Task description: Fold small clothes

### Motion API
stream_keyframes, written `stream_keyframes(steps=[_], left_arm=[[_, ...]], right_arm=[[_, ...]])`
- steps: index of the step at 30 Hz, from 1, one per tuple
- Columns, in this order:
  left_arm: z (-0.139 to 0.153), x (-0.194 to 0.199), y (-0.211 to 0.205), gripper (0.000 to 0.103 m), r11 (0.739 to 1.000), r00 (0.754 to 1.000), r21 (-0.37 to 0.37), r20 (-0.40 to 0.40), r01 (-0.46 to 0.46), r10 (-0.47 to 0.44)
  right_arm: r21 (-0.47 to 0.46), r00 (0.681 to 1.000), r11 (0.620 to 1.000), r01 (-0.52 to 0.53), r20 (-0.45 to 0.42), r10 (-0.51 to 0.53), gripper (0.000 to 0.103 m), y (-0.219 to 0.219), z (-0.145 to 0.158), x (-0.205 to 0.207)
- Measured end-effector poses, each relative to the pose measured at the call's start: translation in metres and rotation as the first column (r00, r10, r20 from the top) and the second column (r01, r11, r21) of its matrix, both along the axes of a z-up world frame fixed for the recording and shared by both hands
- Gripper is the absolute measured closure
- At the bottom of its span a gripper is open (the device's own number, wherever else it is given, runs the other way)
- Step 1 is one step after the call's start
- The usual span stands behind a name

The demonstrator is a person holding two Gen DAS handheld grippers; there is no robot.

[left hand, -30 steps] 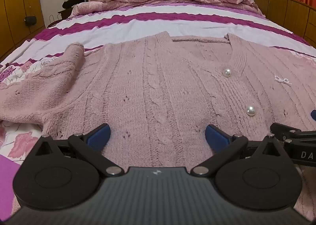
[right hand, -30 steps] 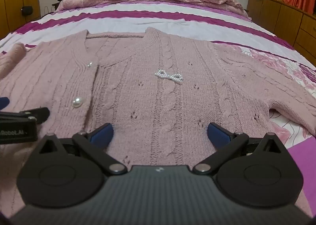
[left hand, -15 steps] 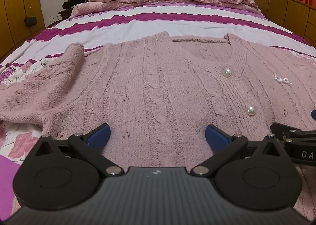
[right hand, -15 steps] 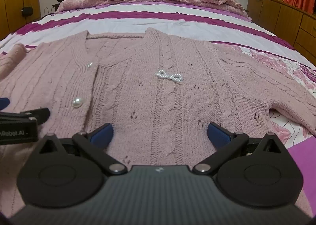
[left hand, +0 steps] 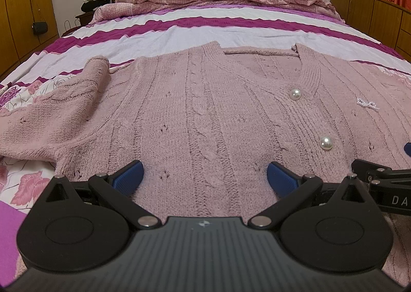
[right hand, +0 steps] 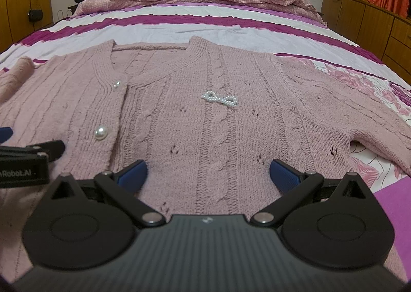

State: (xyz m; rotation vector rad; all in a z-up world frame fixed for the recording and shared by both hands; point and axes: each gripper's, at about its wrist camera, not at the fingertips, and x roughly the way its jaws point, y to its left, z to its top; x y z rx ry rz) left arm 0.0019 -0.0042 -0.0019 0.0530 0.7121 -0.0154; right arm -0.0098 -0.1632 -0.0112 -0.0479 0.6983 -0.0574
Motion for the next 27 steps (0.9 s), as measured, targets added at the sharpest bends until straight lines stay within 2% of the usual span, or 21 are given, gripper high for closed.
stream_keyframes(steps=[27], left_arm=[[0.001, 0.0, 0.0008, 0.0, 1.0, 1.0, -0.001, -0.007, -0.001, 0.001]], right_arm=[[0.004, 1.0, 1.0, -0.001, -0.002, 0.001, 0.0, -0.0011, -0.0003, -0.0003]])
